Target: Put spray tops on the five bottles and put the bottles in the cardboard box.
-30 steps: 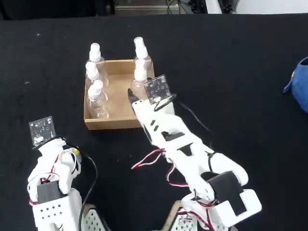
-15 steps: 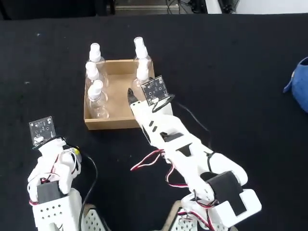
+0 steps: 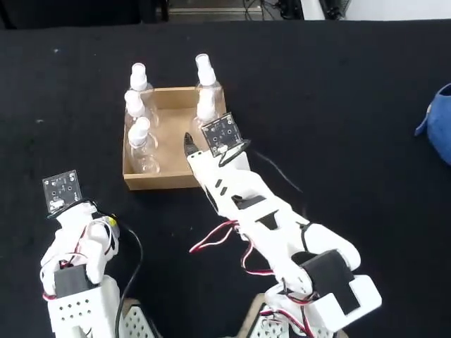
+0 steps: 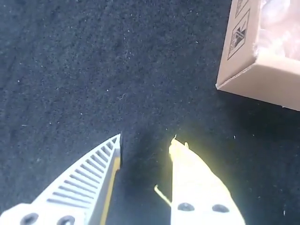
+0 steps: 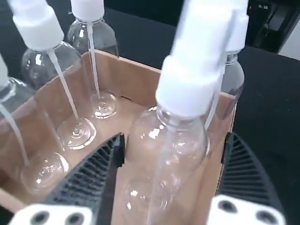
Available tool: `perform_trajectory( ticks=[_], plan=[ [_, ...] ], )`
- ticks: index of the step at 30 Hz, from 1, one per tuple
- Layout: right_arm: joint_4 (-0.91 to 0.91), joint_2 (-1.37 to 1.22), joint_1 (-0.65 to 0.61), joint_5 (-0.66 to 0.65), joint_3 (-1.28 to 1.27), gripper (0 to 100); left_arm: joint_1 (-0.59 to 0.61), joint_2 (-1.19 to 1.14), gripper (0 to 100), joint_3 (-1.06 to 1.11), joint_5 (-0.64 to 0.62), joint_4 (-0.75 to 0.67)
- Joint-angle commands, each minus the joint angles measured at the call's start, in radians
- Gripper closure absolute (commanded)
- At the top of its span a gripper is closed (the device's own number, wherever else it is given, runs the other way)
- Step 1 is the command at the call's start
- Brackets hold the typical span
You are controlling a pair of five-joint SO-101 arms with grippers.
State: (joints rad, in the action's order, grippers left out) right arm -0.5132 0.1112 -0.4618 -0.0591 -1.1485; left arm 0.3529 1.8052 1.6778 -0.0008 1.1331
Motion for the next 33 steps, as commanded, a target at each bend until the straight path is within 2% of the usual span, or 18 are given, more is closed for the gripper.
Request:
perform_trajectory(
  ticks=[1,5,19,29,31,33],
  plan=[
    [0.006,0.091,-0.015,-0.008,-0.016,71.9,0.008,0.018,97,0.022,0.002,0.002],
    [0.008,0.206,-0.015,-0.006,-0.076,71.9,0.008,0.018,97,0.022,0.002,0.002],
    [0.259,0.43,-0.017,0.0,-0.124,71.9,0.008,0.018,97,0.022,0.002,0.002],
    [0.672,0.756,-0.011,0.0,-0.154,72.2,0.007,0.018,97,0.022,0.002,0.002],
    [0.755,0.84,0.008,-0.008,-0.159,77.5,0.007,0.018,97,0.022,0.002,0.002],
    [0.83,0.921,0.052,-0.008,-0.16,90.4,0.007,0.018,97,0.022,0.002,0.002]
  ],
)
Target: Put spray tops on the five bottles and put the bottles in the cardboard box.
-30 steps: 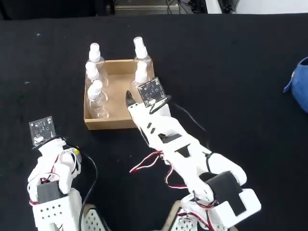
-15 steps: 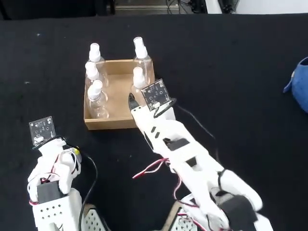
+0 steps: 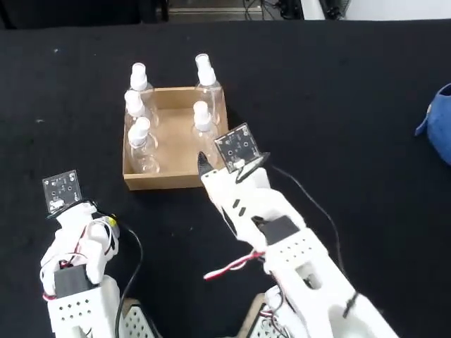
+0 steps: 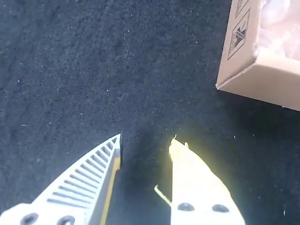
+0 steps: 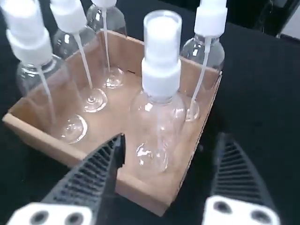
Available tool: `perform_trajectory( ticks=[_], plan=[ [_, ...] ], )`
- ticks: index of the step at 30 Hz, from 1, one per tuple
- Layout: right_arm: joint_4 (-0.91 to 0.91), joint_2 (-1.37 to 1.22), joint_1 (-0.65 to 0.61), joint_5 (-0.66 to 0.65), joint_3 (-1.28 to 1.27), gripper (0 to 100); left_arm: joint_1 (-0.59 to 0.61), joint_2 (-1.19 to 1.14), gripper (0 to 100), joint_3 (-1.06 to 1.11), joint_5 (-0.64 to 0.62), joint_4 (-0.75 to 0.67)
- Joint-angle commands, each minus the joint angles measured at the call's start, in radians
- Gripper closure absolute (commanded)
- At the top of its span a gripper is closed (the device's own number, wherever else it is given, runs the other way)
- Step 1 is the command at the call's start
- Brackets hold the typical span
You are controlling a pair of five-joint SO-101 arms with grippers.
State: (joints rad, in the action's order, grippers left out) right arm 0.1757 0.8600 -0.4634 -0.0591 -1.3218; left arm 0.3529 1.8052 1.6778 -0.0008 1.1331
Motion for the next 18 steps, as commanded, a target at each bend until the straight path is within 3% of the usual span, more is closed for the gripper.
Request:
perform_trajectory(
  ticks=[1,7,13,18],
  plan=[
    [0.163,0.211,0.078,-0.003,0.013,98.5,0.005,0.018,97,0.022,0.002,0.002],
    [0.21,0.386,0.199,-0.008,-0.085,86.6,0.008,0.021,97,0.016,0.003,0.002],
    [0.215,0.602,0.318,-0.002,-0.275,91.8,0.002,0.021,97,-0.021,0.003,0.052],
    [0.41,0.852,0.434,-0.009,-0.355,98.5,0.001,0.023,97,-0.025,0.003,0.057]
  ],
)
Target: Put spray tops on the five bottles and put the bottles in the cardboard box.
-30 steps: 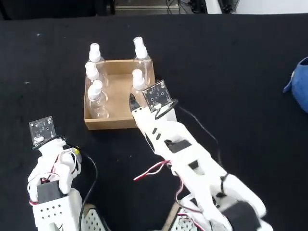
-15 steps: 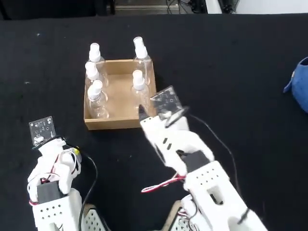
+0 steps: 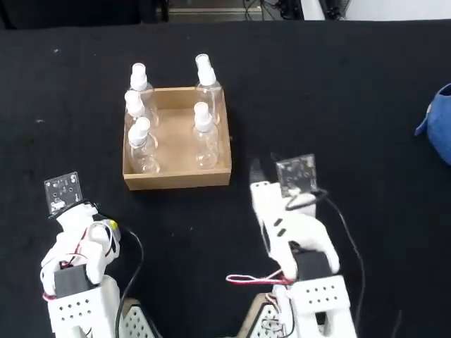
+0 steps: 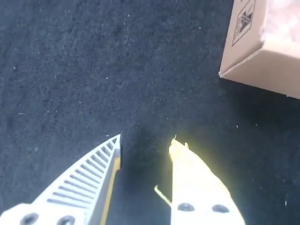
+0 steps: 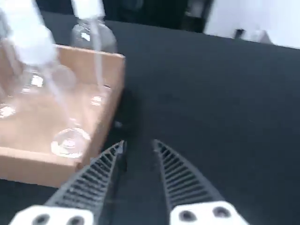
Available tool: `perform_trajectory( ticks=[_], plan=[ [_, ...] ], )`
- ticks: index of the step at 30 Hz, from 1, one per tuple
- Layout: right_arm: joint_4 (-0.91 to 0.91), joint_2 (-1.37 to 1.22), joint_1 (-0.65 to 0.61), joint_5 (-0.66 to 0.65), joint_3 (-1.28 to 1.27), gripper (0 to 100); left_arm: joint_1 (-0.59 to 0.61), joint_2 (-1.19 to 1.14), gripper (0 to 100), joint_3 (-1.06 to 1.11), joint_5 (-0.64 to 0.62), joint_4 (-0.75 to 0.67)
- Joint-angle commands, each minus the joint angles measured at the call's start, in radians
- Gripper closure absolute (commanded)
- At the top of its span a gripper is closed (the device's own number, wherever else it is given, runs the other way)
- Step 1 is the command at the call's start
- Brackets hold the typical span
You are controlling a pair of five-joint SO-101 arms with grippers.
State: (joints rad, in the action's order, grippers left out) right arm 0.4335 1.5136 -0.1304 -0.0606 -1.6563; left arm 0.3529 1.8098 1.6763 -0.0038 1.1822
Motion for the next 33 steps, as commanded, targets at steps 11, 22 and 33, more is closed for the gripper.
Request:
perform_trajectory(
  ticks=[11,22,33],
  plan=[
    [0.568,0.331,0.163,-0.008,-0.028,98.6,-0.002,0.02,97,-0.027,0.006,0.015],
    [0.832,0.344,0.16,-0.008,-0.028,98.6,-0.315,0.014,97,0.022,-0.002,0.092],
    [0.853,0.383,0.172,-0.008,-0.027,98.6,-0.326,0.023,97,0.022,-0.002,0.094]
  ],
)
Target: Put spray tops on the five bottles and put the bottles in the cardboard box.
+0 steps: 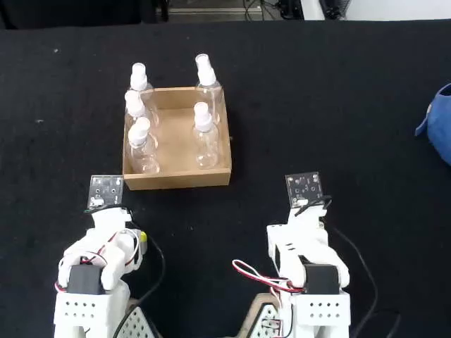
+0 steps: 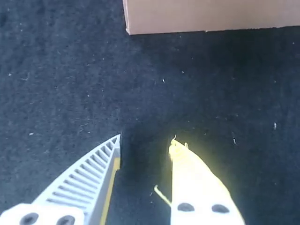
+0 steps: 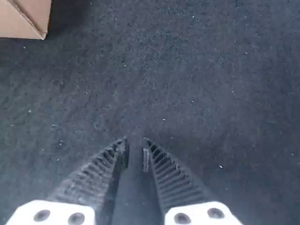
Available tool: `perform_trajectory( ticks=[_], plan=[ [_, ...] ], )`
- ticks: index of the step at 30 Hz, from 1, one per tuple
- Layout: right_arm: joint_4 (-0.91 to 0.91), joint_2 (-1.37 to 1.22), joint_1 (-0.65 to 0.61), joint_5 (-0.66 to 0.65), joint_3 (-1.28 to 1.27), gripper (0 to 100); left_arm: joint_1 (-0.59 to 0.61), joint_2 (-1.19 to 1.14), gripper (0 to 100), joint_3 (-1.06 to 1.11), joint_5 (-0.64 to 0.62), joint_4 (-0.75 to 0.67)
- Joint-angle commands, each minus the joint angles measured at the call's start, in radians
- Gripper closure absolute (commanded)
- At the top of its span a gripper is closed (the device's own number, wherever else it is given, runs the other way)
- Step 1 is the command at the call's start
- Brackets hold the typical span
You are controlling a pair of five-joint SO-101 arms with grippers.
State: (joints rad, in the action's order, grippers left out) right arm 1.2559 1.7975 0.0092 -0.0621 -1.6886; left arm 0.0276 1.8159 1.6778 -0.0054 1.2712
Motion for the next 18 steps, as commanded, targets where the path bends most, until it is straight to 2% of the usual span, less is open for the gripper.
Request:
perform_trajectory(
  ticks=[1,18],
  plan=[
    [0.048,0.09,0.026,-0.006,0.005,98.6,-0.008,0.017,97,0.021,0.0,0.005],
    [0.048,0.088,0.029,-0.006,0.005,98.6,-0.012,0.009,97,0.021,0.0,0.005]
  ],
)
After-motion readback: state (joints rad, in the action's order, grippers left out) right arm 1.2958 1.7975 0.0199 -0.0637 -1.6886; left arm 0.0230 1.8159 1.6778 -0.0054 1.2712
